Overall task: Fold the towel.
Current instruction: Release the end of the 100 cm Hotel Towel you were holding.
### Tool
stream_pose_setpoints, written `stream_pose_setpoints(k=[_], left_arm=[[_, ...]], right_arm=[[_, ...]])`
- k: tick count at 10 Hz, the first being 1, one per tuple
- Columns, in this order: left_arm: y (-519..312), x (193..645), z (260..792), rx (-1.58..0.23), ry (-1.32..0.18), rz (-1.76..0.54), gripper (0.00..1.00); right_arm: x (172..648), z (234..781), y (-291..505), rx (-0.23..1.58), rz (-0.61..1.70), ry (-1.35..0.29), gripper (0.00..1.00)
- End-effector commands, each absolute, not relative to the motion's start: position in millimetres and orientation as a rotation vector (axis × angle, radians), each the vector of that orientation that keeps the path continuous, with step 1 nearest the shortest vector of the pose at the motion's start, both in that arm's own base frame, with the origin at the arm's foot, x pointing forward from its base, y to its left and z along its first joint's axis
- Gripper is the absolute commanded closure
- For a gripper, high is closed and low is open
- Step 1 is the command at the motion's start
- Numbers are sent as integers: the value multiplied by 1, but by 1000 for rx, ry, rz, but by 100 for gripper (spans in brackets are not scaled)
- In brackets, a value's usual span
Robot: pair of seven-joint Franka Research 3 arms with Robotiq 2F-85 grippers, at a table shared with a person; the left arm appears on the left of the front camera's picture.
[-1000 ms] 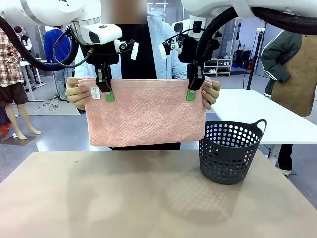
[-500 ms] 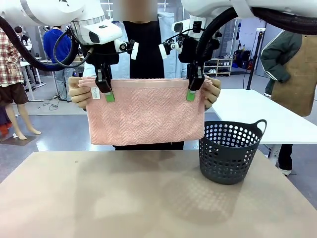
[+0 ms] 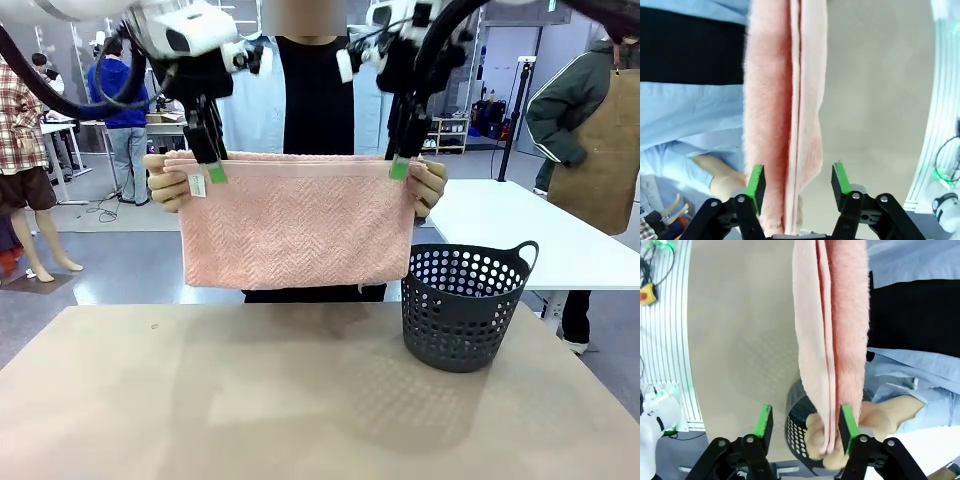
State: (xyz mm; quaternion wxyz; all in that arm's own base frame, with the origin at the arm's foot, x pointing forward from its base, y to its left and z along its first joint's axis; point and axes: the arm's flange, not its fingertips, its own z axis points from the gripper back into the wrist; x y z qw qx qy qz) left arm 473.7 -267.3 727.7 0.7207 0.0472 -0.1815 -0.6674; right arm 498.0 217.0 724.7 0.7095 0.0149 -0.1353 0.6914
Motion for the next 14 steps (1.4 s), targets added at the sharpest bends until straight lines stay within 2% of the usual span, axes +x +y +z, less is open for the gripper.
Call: stream_pose_setpoints(k=[1,2,3,4,7,10,14], left_arm=[[-250,457,756,51,-487,-1394,2],[-236,453,768,32,-511,-1344,0],[-219,448,775,17,-536,-1268,0],[-196,439,783,-59,-580,-1217,0],[-118,417,786,-89,-667,-1005,0],[-30,383,780,-115,-761,-804,0],[39,359,765,-162,-768,-593,0]], right_arm=[[490,745,182,140,1511,-353,14],[487,751,162,180,1440,-384,4],[483,753,140,250,1384,-397,0],[477,755,112,334,1312,-423,0],[455,746,38,524,1143,-486,0],[426,726,-13,623,1041,-553,0],[380,728,-38,569,954,-637,0]])
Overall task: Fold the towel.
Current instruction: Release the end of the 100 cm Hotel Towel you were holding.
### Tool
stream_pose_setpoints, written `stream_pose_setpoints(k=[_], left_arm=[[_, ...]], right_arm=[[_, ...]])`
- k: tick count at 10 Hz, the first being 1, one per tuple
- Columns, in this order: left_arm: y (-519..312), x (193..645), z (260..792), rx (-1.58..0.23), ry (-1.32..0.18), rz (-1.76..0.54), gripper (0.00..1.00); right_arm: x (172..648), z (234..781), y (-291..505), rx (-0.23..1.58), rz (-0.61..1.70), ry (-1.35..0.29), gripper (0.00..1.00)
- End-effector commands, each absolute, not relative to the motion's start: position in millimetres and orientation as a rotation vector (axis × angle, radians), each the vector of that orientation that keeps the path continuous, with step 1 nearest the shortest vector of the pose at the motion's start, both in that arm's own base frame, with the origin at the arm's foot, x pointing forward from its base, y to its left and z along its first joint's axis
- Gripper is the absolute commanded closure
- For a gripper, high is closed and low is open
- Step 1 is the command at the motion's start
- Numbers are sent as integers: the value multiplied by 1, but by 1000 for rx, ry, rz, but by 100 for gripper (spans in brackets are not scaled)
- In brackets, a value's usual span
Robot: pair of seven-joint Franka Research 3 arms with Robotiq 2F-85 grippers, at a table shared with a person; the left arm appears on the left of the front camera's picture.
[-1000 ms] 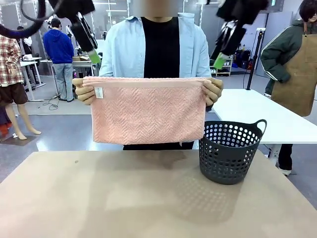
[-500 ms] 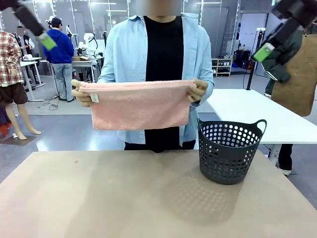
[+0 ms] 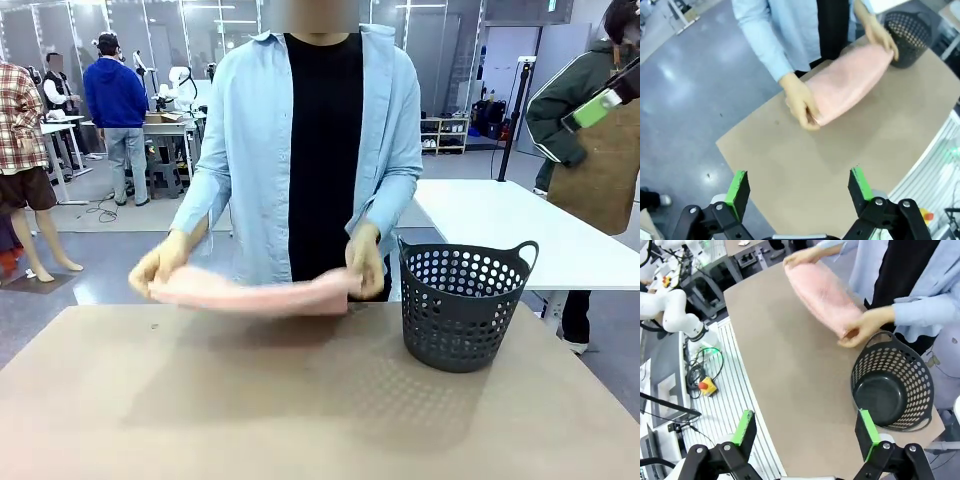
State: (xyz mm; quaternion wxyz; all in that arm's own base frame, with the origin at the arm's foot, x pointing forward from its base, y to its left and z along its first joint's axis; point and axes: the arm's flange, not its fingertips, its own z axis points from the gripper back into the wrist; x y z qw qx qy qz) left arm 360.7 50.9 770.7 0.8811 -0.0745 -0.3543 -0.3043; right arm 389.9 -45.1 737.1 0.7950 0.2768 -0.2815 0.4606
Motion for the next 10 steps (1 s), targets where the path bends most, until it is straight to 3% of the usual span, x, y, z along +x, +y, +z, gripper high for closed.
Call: stream_pose_setpoints(k=[1,6,10], left_arm=[[38,361,761,-188,-741,-591,0],[43,345,760,-135,-722,-561,0],[50,350,766,-156,-725,-585,0]], right_arm=[[372,728,-39,510,928,-669,0],[342,728,-39,343,804,-741,0],[345,735,-49,358,847,-746,0]])
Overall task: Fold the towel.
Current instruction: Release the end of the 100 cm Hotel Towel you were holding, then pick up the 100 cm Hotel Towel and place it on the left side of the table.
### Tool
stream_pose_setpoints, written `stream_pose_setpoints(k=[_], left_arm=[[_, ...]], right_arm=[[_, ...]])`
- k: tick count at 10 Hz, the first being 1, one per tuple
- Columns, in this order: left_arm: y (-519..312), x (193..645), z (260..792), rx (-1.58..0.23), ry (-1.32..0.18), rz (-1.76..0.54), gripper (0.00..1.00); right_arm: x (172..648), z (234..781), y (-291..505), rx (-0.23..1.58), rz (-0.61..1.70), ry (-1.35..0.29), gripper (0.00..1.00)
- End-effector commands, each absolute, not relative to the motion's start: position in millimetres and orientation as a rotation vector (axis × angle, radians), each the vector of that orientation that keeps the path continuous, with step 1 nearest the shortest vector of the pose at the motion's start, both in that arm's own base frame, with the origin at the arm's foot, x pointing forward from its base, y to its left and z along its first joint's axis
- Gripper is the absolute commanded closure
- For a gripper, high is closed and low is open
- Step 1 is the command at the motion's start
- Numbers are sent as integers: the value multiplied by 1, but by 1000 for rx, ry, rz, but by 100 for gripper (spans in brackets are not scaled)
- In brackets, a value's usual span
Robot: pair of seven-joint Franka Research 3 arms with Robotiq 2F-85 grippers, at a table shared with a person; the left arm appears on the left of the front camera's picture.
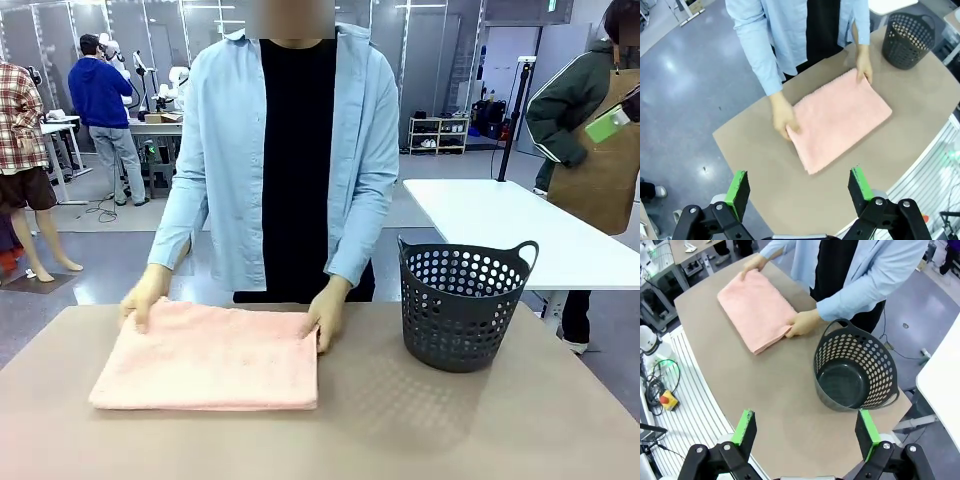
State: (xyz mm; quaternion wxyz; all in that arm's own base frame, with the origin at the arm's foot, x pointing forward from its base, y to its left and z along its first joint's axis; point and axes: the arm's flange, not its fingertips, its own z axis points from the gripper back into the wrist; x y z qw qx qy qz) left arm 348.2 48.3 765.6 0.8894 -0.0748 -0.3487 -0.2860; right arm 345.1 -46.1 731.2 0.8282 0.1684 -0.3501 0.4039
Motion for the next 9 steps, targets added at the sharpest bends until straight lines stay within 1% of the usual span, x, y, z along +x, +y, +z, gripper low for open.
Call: stream_pose_setpoints(k=[1,9], left_arm=[[50,350,766,-156,-725,-585,0],[50,350,766,-156,-725,-585,0]], right_arm=[[345,735,-49,358,847,-746,0],[345,735,-49,358,847,-746,0]])
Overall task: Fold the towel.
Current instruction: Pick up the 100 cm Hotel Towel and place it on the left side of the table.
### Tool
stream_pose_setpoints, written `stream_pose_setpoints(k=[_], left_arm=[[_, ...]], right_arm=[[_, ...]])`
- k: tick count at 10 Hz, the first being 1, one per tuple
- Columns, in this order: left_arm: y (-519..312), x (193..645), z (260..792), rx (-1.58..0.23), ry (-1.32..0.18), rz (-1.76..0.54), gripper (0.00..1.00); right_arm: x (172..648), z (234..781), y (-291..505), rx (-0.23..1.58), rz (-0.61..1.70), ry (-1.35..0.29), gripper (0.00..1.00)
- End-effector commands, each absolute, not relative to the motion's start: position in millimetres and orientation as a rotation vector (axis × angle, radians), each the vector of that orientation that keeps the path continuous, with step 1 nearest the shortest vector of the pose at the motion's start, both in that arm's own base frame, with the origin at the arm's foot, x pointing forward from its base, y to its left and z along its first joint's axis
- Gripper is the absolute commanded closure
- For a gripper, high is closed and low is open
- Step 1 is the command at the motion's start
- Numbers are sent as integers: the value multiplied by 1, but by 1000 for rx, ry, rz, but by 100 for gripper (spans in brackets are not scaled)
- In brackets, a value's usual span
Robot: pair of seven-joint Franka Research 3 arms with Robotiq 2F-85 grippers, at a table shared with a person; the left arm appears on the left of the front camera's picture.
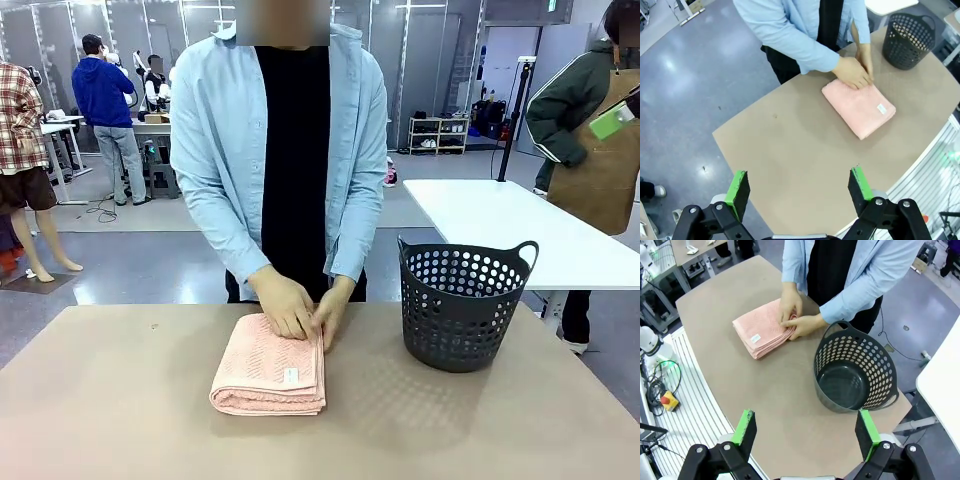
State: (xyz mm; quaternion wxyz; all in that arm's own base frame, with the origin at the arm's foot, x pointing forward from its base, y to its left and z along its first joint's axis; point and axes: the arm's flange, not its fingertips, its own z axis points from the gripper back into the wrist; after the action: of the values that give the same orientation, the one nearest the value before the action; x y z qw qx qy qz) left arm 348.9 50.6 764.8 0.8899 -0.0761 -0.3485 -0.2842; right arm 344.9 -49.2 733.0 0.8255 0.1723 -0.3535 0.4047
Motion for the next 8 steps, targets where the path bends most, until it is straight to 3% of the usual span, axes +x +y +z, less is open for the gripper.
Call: stream_pose_setpoints(k=[1,8], left_arm=[[50,350,766,-156,-725,-585,0],[50,350,766,-156,-725,-585,0]], right_arm=[[345,735,-49,358,847,-746,0],[345,735,-49,358,847,-746,0]])
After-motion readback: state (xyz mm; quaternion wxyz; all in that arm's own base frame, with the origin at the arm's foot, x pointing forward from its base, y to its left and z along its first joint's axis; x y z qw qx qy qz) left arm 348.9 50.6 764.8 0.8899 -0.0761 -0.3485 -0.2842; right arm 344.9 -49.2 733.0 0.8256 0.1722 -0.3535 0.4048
